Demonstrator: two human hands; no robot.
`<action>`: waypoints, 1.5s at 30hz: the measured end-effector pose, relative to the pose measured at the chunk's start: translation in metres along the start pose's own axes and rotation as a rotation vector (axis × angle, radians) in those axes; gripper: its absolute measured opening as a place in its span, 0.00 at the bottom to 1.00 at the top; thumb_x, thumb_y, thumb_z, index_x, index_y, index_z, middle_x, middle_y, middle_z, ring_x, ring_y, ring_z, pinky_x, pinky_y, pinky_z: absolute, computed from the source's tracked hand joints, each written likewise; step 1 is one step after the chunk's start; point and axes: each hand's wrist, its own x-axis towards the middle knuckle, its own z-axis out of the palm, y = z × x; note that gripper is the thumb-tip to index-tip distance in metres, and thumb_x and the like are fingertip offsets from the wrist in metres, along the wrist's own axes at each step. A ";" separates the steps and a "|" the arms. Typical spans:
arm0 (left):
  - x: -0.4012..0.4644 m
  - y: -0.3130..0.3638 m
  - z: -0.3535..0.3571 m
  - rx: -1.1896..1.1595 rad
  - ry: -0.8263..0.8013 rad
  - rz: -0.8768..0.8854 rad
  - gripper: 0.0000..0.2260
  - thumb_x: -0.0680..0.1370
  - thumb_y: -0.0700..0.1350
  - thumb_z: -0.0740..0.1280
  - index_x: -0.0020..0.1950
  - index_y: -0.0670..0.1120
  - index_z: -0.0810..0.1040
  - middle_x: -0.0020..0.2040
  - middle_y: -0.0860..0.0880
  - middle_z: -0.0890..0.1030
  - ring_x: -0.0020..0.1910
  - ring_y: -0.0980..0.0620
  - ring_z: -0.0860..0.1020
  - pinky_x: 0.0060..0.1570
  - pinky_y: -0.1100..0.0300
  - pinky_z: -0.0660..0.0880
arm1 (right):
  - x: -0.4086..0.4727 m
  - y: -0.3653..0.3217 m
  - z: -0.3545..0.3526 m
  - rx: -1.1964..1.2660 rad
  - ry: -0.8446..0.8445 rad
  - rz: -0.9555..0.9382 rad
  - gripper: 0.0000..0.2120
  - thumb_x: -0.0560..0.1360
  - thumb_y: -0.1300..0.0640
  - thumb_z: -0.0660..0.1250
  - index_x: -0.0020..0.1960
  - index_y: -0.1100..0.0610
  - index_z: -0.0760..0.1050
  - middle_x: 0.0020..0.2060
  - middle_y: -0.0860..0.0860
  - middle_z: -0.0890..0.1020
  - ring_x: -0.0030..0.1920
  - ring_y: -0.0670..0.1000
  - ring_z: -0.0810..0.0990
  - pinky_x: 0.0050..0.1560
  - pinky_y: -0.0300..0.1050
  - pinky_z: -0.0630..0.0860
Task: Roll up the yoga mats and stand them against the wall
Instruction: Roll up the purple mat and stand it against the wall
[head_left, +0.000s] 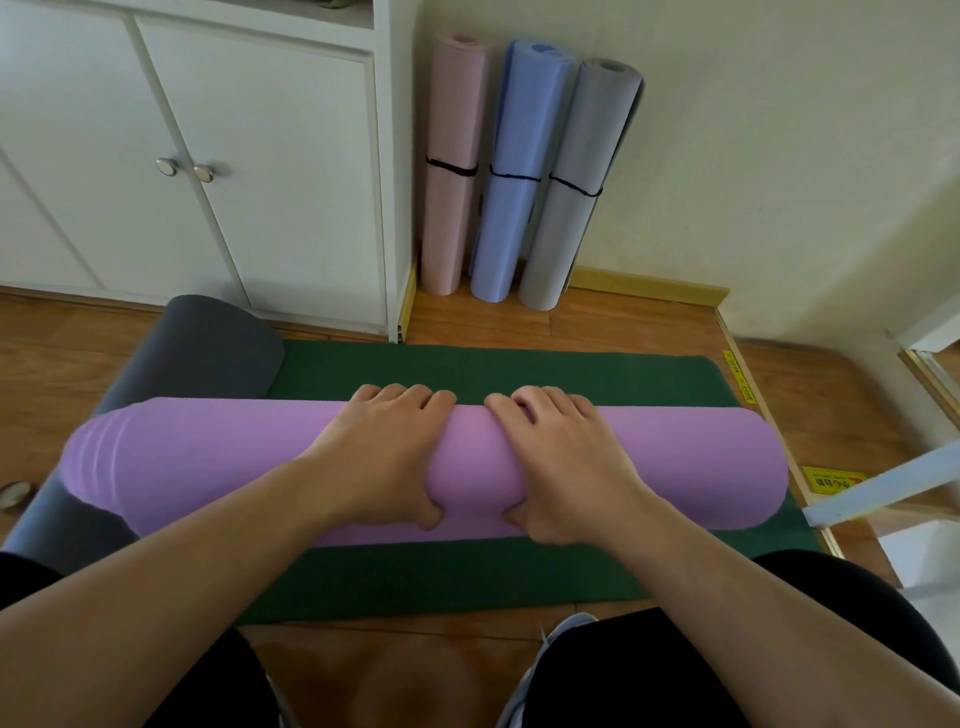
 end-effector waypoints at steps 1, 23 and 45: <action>-0.001 0.002 0.001 0.012 0.010 0.006 0.47 0.62 0.69 0.73 0.77 0.54 0.62 0.69 0.53 0.73 0.65 0.50 0.73 0.69 0.51 0.70 | 0.000 0.001 -0.001 0.002 0.005 0.003 0.51 0.61 0.38 0.79 0.78 0.51 0.61 0.67 0.52 0.73 0.66 0.57 0.74 0.68 0.54 0.72; 0.004 0.013 0.014 0.148 0.008 0.019 0.50 0.63 0.67 0.77 0.77 0.49 0.61 0.70 0.49 0.73 0.66 0.45 0.74 0.69 0.46 0.71 | 0.000 0.008 -0.003 0.123 -0.038 0.037 0.51 0.62 0.34 0.78 0.78 0.46 0.60 0.69 0.48 0.76 0.68 0.53 0.74 0.70 0.53 0.72; 0.005 0.016 0.000 0.116 0.023 0.018 0.47 0.65 0.65 0.79 0.76 0.49 0.62 0.69 0.49 0.73 0.66 0.46 0.74 0.69 0.48 0.72 | -0.002 0.005 -0.006 0.108 -0.028 0.044 0.52 0.63 0.32 0.77 0.79 0.48 0.60 0.71 0.49 0.74 0.70 0.54 0.73 0.74 0.51 0.69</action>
